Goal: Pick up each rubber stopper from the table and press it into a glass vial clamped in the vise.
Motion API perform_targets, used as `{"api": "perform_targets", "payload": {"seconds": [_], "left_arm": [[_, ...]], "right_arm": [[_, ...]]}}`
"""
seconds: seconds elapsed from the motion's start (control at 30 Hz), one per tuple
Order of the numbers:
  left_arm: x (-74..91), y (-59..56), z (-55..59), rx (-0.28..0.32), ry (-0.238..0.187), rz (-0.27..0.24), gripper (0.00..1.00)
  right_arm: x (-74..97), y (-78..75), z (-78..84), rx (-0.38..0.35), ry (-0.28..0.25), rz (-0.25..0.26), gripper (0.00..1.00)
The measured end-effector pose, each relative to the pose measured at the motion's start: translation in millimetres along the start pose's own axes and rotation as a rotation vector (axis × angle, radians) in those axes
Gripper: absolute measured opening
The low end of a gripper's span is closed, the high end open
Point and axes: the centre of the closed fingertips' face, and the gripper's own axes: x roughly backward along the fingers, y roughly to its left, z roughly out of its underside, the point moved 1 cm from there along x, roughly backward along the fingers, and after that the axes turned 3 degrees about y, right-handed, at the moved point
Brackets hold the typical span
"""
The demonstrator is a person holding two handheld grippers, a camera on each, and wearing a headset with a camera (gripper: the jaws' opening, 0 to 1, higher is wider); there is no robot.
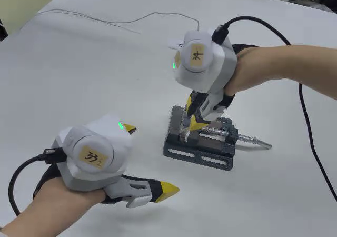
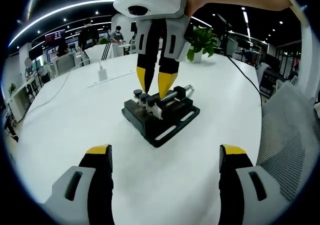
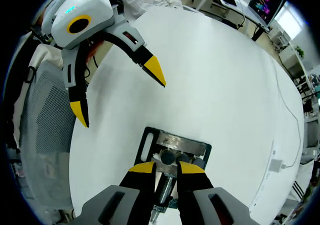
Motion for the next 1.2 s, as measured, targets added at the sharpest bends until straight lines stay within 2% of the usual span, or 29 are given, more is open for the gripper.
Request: {"api": "perform_targets", "payload": {"seconds": [0.13, 0.3, 0.43, 0.7, 1.2], "left_arm": [[0.2, 1.9, 0.1, 0.007, -0.001, -0.002, 0.87], [0.3, 4.0, 0.8, 0.010, 0.001, -0.003, 0.86], [0.4, 4.8, 2.6, 0.011, 0.006, -0.003, 0.86], [-0.6, 5.8, 6.6, 0.020, 0.013, 0.000, 0.86], [-3.9, 1.9, 9.7, 0.031, 0.020, 0.015, 0.84]], "right_arm": [[4.1, -0.1, 2.6, -0.040, -0.033, -0.026, 0.06], [1.1, -0.1, -2.8, -0.081, -0.084, -0.042, 0.00], [-2.1, 5.5, -6.8, -0.081, -0.085, -0.051, 0.00], [-5.3, 2.4, -7.8, -0.077, -0.081, -0.054, 0.00], [-5.9, 8.5, -11.2, -0.075, -0.091, -0.076, 0.00]]}}
